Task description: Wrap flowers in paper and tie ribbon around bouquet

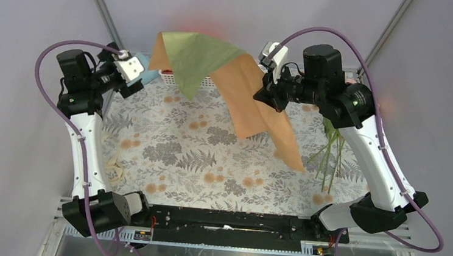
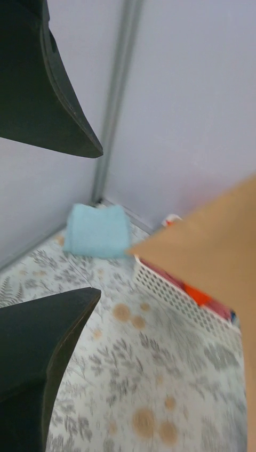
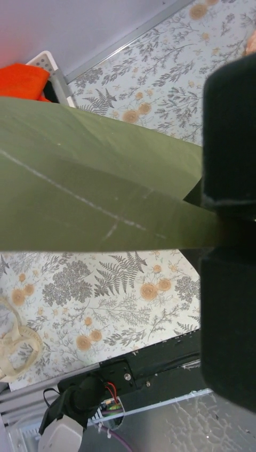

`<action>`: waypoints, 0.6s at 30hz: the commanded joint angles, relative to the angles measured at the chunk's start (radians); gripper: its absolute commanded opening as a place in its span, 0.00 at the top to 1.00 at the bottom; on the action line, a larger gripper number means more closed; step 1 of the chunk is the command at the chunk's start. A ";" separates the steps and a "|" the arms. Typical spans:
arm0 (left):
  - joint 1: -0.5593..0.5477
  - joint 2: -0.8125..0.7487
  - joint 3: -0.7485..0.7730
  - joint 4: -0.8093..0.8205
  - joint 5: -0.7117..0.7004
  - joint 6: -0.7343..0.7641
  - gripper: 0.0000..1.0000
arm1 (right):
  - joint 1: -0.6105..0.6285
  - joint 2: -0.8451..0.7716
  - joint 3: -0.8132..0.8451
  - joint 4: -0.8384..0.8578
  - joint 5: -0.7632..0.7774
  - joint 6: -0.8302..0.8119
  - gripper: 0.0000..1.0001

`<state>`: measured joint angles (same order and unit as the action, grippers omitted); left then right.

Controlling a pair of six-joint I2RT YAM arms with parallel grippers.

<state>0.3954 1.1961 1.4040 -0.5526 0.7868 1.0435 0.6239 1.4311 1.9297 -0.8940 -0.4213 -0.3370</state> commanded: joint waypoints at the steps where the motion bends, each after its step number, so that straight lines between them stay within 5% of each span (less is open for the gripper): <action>1: 0.002 -0.017 -0.087 0.067 0.311 0.096 0.01 | -0.006 -0.011 0.072 -0.026 -0.098 -0.059 1.00; 5: 0.007 0.039 -0.059 0.395 0.303 -0.255 0.01 | -0.006 -0.010 0.110 -0.093 -0.165 -0.120 1.00; 14: 0.002 0.248 0.143 0.382 0.472 -0.265 0.01 | -0.006 -0.012 0.154 -0.158 -0.194 -0.169 1.00; 18: -0.070 0.356 0.256 0.391 0.438 -0.291 0.01 | -0.007 -0.008 0.166 -0.185 -0.189 -0.175 1.00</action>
<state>0.3840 1.4727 1.5639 -0.2497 1.1942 0.7956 0.6216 1.4311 2.0502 -1.0435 -0.5869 -0.4862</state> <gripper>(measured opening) 0.986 0.011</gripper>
